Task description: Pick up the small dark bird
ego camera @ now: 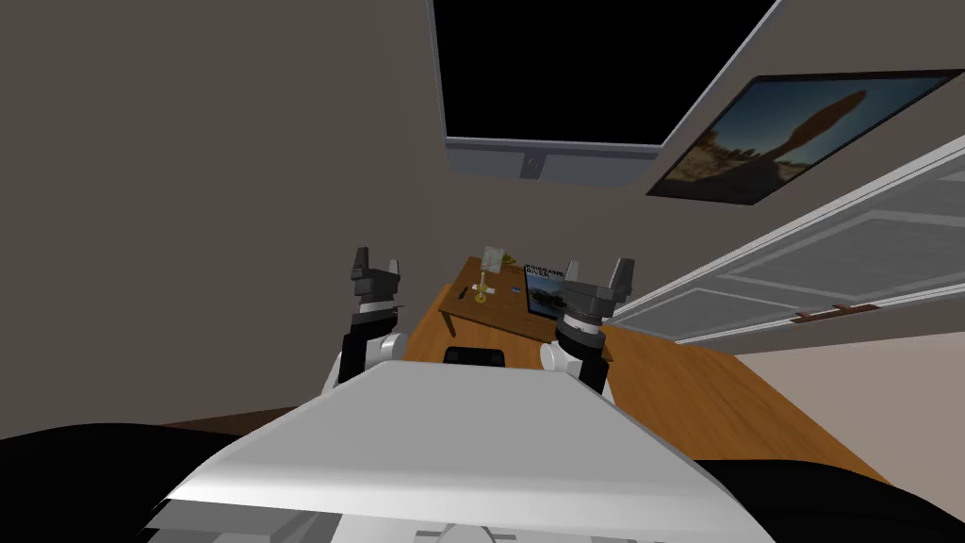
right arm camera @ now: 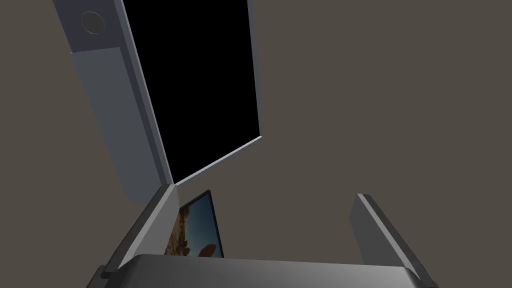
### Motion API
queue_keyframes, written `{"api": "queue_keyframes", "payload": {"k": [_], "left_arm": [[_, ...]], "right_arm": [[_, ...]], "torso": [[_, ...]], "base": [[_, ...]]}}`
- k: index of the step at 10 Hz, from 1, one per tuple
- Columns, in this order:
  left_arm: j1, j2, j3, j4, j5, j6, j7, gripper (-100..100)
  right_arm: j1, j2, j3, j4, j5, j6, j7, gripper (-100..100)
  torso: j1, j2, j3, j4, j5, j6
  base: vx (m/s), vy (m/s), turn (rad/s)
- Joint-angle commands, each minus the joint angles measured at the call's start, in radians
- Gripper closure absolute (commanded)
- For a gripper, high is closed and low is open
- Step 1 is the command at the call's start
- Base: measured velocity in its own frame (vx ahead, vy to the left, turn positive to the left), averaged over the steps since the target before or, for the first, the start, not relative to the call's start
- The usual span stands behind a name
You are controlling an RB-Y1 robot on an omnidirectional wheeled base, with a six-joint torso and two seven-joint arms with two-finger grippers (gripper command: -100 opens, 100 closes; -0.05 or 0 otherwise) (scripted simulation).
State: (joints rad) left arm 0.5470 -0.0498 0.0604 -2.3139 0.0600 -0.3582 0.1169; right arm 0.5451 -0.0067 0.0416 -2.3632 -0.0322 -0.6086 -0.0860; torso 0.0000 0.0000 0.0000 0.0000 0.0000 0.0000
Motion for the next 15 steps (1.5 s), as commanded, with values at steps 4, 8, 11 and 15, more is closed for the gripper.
{"api": "queue_keyframes", "payload": {"k": [4,8,11,15], "left_arm": [[0.037,0.118,-0.008,0.049,-0.062,-0.012,-0.068,-100],[0.092,0.228,-0.018,0.131,-0.161,-0.028,-0.171,-100],[0.124,0.286,-0.027,0.187,-0.226,-0.038,-0.237,-100],[0.172,0.373,-0.048,0.286,-0.340,-0.054,-0.348,-100]], "right_arm": [[0.000,0.000,0.000,0.000,0.000,0.000,0.000,0],[0.000,0.000,0.000,0.000,0.000,0.000,0.000,0],[0.000,0.000,0.000,0.000,0.000,0.000,0.000,0],[0.000,0.000,0.000,0.000,0.000,0.000,0.000,0]], "torso": [[0.000,0.003,0.002,0.001,0.000,0.000],[0.000,0.006,0.003,0.001,0.000,0.000],[0.001,0.006,0.003,0.001,0.000,0.000],[0.001,0.004,0.002,0.001,0.000,0.000]], "base": [[-0.041,-0.008,-0.154],[-0.072,-0.004,-0.267],[-0.071,-0.007,-0.285],[-0.047,-0.012,-0.295]]}}
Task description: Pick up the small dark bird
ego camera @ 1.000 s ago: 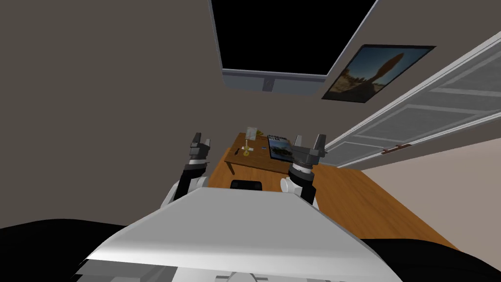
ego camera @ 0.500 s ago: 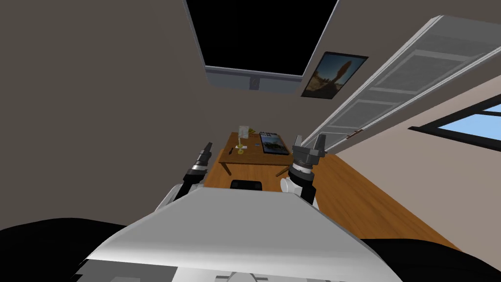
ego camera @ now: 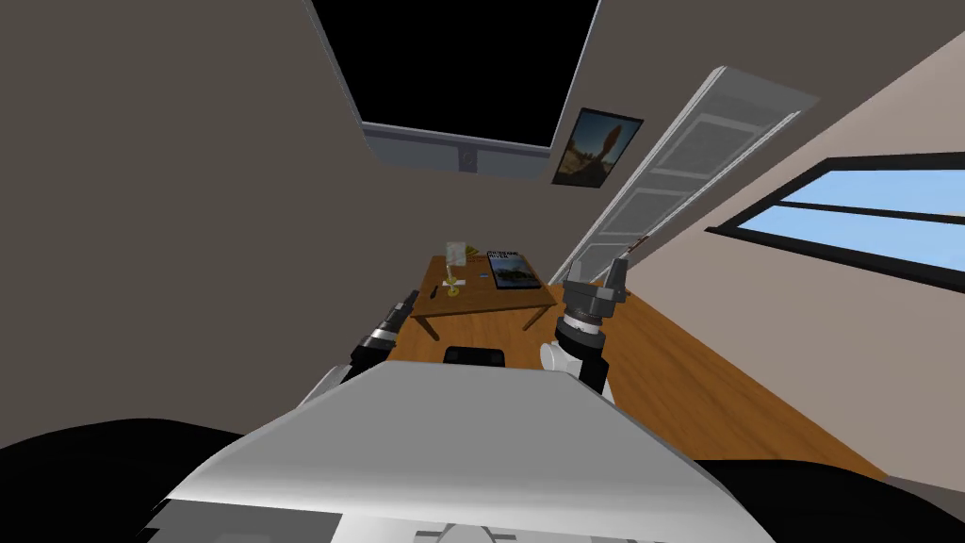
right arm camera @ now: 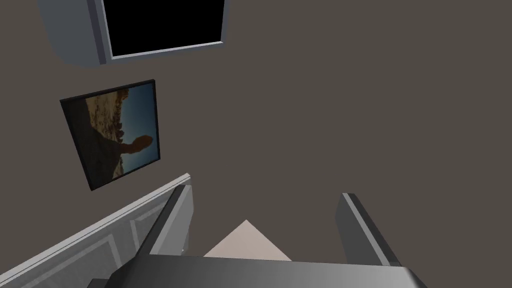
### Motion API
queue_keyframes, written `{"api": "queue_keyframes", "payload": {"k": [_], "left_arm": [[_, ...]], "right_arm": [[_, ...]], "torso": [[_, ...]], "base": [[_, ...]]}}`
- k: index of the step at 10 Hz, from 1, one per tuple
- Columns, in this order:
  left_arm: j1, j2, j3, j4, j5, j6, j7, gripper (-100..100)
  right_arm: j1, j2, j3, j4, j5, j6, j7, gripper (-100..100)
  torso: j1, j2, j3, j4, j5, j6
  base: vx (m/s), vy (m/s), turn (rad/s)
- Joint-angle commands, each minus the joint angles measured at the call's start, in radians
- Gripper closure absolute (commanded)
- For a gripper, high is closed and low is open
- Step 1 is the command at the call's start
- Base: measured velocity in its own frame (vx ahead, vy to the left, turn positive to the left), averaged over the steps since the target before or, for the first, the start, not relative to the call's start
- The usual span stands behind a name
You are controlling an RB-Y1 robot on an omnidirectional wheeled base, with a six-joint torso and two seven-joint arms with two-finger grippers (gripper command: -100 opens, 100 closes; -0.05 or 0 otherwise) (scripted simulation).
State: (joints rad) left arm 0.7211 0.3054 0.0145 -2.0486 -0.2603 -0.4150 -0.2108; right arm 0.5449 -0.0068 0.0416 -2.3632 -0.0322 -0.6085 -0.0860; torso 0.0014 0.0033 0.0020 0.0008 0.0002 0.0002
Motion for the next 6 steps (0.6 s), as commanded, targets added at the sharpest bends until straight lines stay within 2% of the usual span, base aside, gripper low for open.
{"api": "queue_keyframes", "payload": {"k": [1,2,3,4,5,6], "left_arm": [[0.013,0.048,-0.012,0.050,-0.050,-0.001,-0.050,-100],[0.013,0.048,-0.012,0.057,-0.063,-0.001,-0.060,-100],[0.026,0.077,-0.023,0.095,-0.101,-0.006,-0.099,-100],[0.026,0.077,-0.023,0.095,-0.107,-0.006,-0.101,-100],[0.038,0.107,-0.036,0.135,-0.146,-0.010,-0.140,-100],[0.038,0.107,-0.036,0.135,-0.152,-0.010,-0.143,-100]], "right_arm": [[0.000,0.000,0.000,0.000,0.000,0.000,0.000,0],[0.000,0.000,0.000,0.000,0.000,0.000,0.000,0],[0.000,0.000,0.000,0.000,0.000,0.000,0.000,0],[0.000,0.000,0.000,0.000,0.000,0.000,0.000,0],[0.000,0.000,0.000,0.000,0.000,0.000,0.000,0],[0.000,0.000,0.000,0.000,0.000,0.000,0.000,0]], "torso": [[0.000,0.000,0.000,0.000,0.000,0.000],[0.000,0.000,0.000,0.000,0.000,0.000],[0.001,-0.001,0.000,0.000,0.000,-0.001],[0.001,-0.001,0.000,0.000,0.000,0.000],[0.001,-0.001,-0.001,0.000,0.000,-0.001],[0.001,-0.001,-0.001,0.000,0.000,0.000]], "base": [[-0.047,-0.008,-0.468],[-0.036,0.005,-0.206],[-0.032,0.000,-0.352],[-0.026,0.003,-0.173],[-0.024,-0.005,-0.349],[-0.022,0.003,-0.200]]}}
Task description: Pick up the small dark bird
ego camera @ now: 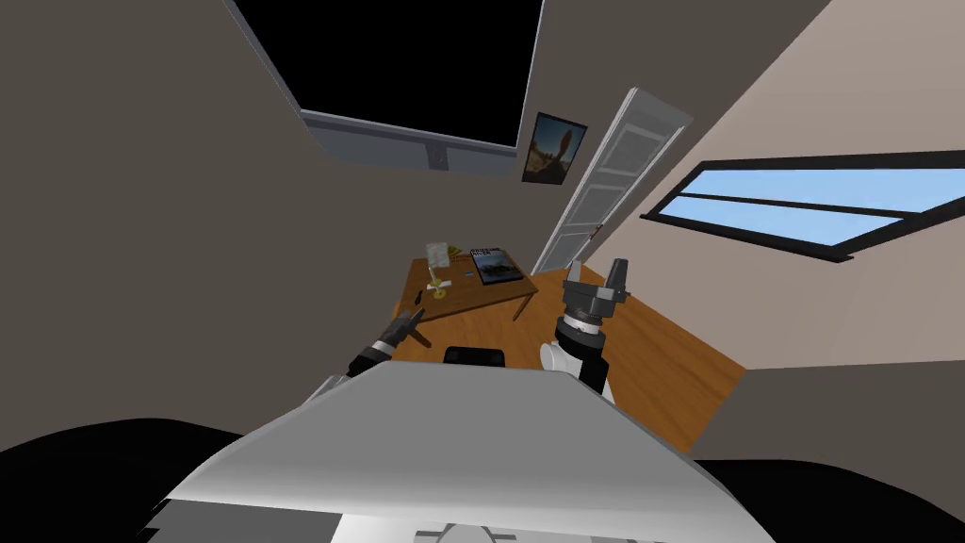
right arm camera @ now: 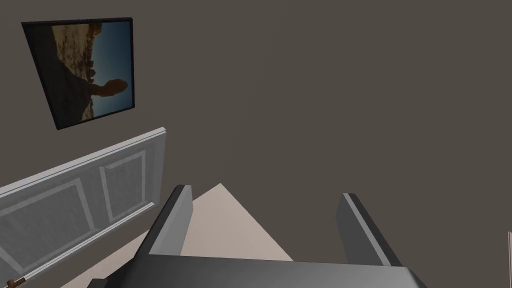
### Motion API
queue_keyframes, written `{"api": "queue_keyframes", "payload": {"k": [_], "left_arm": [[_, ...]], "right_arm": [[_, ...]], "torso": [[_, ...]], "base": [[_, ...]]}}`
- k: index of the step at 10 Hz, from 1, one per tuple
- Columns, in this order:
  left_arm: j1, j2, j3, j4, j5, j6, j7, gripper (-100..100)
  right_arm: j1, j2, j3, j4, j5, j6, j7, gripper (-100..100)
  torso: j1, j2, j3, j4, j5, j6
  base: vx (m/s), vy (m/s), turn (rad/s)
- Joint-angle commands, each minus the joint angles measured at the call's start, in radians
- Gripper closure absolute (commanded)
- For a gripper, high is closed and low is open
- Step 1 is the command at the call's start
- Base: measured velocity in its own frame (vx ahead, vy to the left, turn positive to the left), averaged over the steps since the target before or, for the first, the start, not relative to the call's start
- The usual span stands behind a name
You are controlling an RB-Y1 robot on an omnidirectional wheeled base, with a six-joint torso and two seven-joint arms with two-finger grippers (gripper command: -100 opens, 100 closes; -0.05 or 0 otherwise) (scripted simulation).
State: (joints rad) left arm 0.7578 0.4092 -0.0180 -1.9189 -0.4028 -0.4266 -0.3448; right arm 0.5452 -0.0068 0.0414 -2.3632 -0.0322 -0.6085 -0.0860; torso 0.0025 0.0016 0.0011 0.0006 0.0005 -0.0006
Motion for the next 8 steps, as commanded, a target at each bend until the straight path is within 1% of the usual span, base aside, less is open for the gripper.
{"api": "queue_keyframes", "payload": {"k": [1,2,3,4,5,6,7,8], "left_arm": [[0.012,0.033,-0.017,0.046,-0.050,-0.002,-0.050,-100],[0.022,0.060,-0.032,0.072,-0.083,-0.005,-0.081,-100],[0.022,0.064,-0.032,0.089,-0.105,-0.005,-0.093,-100],[0.031,0.095,-0.048,0.121,-0.141,-0.008,-0.133,-100],[0.031,0.095,-0.048,0.132,-0.155,-0.008,-0.136,-100],[0.039,0.126,-0.065,0.170,-0.194,-0.011,-0.178,-100],[0.039,0.126,-0.065,0.176,-0.205,-0.011,-0.178,-100],[0.046,0.158,-0.083,0.213,-0.246,-0.013,-0.220,-100]], "right_arm": [[0.000,0.000,0.000,0.000,0.000,0.000,0.000,0],[0.000,0.000,0.000,0.000,0.000,0.000,0.000,0],[0.000,0.000,0.000,0.000,0.000,0.000,0.000,0],[0.000,0.000,0.000,0.000,0.000,0.000,0.000,0],[0.000,0.000,0.000,0.000,0.000,0.000,0.000,0],[0.000,0.000,0.000,0.000,0.000,0.000,0.000,0],[0.000,0.000,0.000,0.000,0.000,0.000,0.000,0],[0.000,0.000,0.000,0.000,0.000,0.000,0.000,0]], "torso": [[0.000,0.000,0.000,0.000,0.000,0.000],[0.000,0.000,0.000,0.000,0.000,0.000],[0.001,0.000,0.000,0.000,0.000,0.001],[0.001,0.000,0.000,0.000,0.000,0.000],[0.002,-0.001,-0.001,0.000,0.000,0.001],[0.002,-0.001,-0.001,0.000,0.000,0.000],[0.002,-0.001,-0.001,0.000,0.000,0.001],[0.002,-0.002,-0.001,0.000,0.000,0.000]], "base": [[-0.018,0.000,-0.285],[-0.021,0.007,-0.386],[-0.014,0.012,-0.405],[-0.008,0.016,-0.424],[-0.005,0.019,-0.220],[-0.001,0.013,-0.384],[0.000,0.018,-0.227],[0.004,0.020,-0.348]]}}
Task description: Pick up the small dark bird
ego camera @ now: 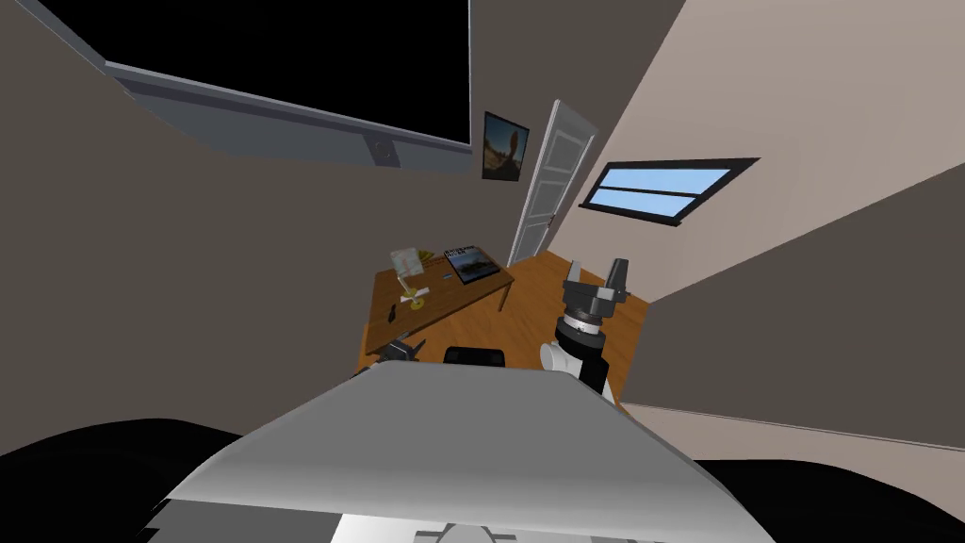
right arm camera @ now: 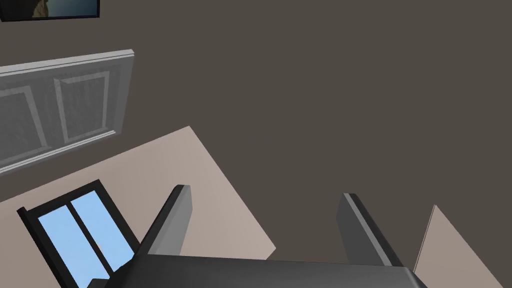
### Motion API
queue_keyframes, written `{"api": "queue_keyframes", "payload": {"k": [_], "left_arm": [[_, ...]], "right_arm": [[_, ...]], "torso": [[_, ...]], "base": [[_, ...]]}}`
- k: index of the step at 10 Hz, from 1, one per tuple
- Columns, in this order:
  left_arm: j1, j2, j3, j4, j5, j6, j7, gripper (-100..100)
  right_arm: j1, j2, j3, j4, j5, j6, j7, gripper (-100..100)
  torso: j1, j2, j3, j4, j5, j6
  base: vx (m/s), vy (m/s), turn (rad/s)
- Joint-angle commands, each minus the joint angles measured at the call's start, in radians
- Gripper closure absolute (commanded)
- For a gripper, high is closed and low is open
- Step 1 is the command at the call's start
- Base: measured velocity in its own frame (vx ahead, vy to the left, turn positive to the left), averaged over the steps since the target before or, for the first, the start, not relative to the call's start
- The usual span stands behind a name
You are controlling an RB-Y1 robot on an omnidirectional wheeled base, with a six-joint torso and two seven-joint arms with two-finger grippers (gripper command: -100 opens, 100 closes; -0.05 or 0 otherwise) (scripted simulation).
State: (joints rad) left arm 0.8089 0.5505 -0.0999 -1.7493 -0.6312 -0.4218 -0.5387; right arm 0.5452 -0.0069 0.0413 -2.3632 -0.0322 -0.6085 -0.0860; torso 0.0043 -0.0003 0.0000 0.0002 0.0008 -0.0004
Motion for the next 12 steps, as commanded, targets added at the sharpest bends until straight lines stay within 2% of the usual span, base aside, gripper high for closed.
{"api": "queue_keyframes", "payload": {"k": [1,2,3,4,5,6,7,8,9,10,11,12], "left_arm": [[-0.006,0.016,-0.001,0.050,-0.027,-0.018,-0.027,-100],[-0.006,0.016,-0.001,0.051,-0.027,-0.018,-0.027,-100],[0.001,0.048,-0.019,0.088,-0.074,-0.020,-0.069,-100],[0.001,0.048,-0.019,0.096,-0.078,-0.020,-0.069,-100],[0.006,0.080,-0.038,0.137,-0.120,-0.022,-0.110,-100],[0.006,0.080,-0.038,0.141,-0.129,-0.022,-0.110,-100],[0.012,0.112,-0.057,0.186,-0.168,-0.023,-0.151,-100],[0.012,0.112,-0.057,0.186,-0.180,-0.023,-0.151,-100],[0.016,0.144,-0.076,0.219,-0.218,-0.025,-0.186,-100],[0.016,0.144,-0.076,0.231,-0.230,-0.025,-0.191,-100],[0.021,0.175,-0.096,0.275,-0.266,-0.026,-0.230,-100],[0.021,0.175,-0.096,0.275,-0.280,-0.026,-0.230,-100]], "right_arm": [[0.000,0.000,0.000,0.000,0.000,0.000,0.000,0],[0.000,0.000,0.000,0.000,0.000,0.000,0.000,0],[0.000,0.000,0.000,0.000,0.000,0.000,0.000,0],[0.000,0.000,0.000,0.000,0.000,0.000,0.000,0],[0.000,0.000,0.000,0.000,0.000,0.000,0.000,0],[0.000,0.000,0.000,0.000,0.000,0.000,0.000,0],[0.000,0.000,0.000,0.000,0.000,0.000,0.000,0],[0.000,0.000,0.000,0.000,0.000,0.000,0.000,0],[0.000,0.000,0.000,0.000,0.000,0.000,0.000,0],[0.000,0.000,0.000,0.000,0.000,0.000,0.000,0],[0.000,0.000,0.000,0.000,0.000,0.000,0.000,0],[0.000,0.000,0.000,0.000,0.000,0.000,0.000,0]], "torso": [[0.000,0.000,0.000,0.000,0.000,0.000],[0.000,0.000,0.000,0.000,0.000,-0.001],[-0.001,0.000,0.000,0.000,0.000,-0.001],[0.000,0.000,0.000,0.000,0.000,0.000],[0.000,0.000,0.000,0.000,0.000,-0.001],[0.001,0.000,0.000,0.000,0.000,0.000],[0.001,-0.001,0.000,0.000,0.000,-0.001],[0.002,0.000,0.000,0.000,0.000,0.000],[0.002,-0.001,0.000,0.000,0.000,-0.001],[0.002,-0.001,-0.001,0.000,0.000,0.000],[0.002,-0.001,-0.001,0.000,0.000,-0.001],[0.002,-0.001,-0.001,0.000,0.000,0.000]], "base": [[0.000,0.022,-0.235],[-0.001,0.013,-0.022],[0.005,0.015,-0.390],[0.005,0.030,-0.233],[0.003,0.029,-0.379],[0.002,0.036,-0.229],[0.000,0.039,-0.402],[0.000,0.041,-0.234],[0.012,0.043,-0.390],[0.007,0.045,-0.269],[-0.001,0.038,-0.414],[-0.001,0.040,-0.211]]}}
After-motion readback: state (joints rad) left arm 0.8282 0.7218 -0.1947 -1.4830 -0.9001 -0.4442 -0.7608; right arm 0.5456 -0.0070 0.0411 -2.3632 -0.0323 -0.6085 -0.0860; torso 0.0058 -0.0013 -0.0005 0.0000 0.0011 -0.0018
